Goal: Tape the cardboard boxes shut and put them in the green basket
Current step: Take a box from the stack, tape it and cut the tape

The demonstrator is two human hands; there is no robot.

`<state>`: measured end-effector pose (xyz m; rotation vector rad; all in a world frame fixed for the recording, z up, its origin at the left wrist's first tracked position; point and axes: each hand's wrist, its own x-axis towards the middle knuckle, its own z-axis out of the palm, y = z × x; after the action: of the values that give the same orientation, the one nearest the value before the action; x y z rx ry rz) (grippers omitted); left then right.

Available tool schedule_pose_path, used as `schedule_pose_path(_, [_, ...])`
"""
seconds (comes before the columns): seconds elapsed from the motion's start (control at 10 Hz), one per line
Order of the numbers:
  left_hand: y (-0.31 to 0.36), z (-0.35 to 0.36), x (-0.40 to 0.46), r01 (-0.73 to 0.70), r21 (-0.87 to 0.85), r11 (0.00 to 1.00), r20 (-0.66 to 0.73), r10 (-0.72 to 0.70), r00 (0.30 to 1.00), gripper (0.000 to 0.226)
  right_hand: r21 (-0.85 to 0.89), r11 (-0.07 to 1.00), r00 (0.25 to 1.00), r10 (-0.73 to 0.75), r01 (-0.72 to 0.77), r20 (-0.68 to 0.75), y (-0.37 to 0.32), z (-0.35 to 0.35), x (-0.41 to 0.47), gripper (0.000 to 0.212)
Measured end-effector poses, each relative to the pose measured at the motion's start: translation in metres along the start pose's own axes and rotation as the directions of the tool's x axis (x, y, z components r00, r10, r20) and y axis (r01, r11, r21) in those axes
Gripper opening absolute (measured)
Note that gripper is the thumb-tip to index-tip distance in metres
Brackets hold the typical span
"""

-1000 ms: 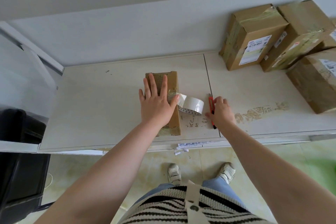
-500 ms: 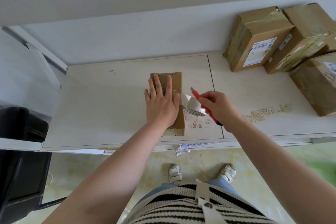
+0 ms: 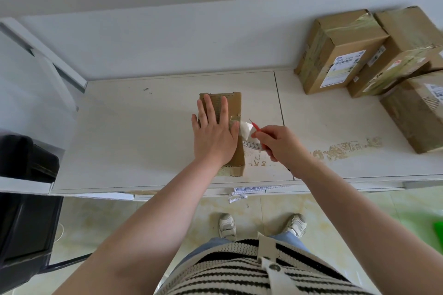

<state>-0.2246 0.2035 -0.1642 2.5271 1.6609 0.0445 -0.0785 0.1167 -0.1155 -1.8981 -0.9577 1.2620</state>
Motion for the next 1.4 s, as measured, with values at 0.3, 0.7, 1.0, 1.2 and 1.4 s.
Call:
schedule_pose_path(0.3, [0.001,-0.003,-0.001,-0.002,-0.002,1.0,0.001,0.002,1.0,0.068,-0.043,0.997,0.997,0.067,-0.065,0.047,-0.009,0.012,0.002,0.026])
schedule_pose_path(0.7, [0.001,-0.001,0.0,0.01,0.002,1.0,0.018,-0.01,1.0,0.066,-0.277,0.96,0.993,0.017,-0.049,-0.114,-0.007,0.035,0.014,0.029])
schedule_pose_path(1.0, [0.001,-0.002,-0.001,0.0,0.009,1.0,0.0,0.0,1.0,0.067,-0.199,0.976,0.905,-0.006,-0.087,-0.425,0.041,-0.033,0.036,0.032])
schedule_pose_path(1.2, [0.001,-0.002,0.0,0.001,0.029,1.0,0.007,-0.001,1.0,0.067,-0.297,0.925,0.934,0.133,-0.237,-0.331,0.084,-0.037,0.053,0.038])
schedule_pose_path(1.4, [0.001,0.0,0.0,-0.002,0.029,1.0,0.003,0.002,1.0,0.068,-0.413,0.9,0.966,-0.215,0.14,-0.141,0.043,-0.026,0.066,0.031])
